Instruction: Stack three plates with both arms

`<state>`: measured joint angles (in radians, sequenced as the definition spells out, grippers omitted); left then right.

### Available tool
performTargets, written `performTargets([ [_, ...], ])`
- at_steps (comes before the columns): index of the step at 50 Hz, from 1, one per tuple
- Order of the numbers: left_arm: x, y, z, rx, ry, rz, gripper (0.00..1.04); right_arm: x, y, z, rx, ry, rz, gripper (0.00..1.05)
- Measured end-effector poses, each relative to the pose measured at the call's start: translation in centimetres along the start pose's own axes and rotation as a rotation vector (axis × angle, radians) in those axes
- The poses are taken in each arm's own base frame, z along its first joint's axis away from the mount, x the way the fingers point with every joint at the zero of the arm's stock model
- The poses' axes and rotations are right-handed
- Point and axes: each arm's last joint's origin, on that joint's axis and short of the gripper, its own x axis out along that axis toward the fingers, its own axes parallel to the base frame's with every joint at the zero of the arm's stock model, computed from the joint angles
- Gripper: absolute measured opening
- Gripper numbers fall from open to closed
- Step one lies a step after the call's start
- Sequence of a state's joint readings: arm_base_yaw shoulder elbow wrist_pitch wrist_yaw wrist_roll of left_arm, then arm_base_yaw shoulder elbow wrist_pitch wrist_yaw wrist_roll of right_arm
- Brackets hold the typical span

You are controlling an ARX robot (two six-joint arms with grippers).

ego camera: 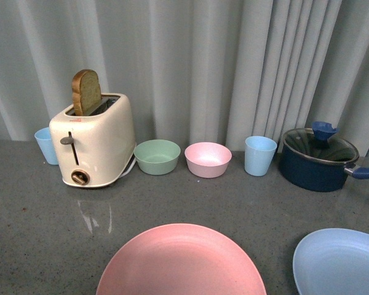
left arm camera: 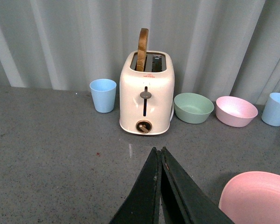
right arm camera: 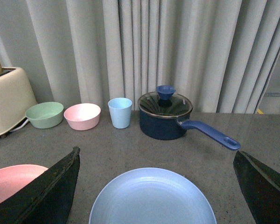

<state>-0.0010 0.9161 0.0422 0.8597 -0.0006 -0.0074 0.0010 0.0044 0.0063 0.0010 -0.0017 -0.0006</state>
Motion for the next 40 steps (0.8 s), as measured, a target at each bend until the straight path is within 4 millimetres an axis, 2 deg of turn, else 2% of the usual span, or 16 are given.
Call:
performTargets([
  [40,-3.7,0.0,1.3,0.000,-0.043,-0.001,0.04,0.0,0.0,0.0,0.000,0.000,0.000,0.97],
])
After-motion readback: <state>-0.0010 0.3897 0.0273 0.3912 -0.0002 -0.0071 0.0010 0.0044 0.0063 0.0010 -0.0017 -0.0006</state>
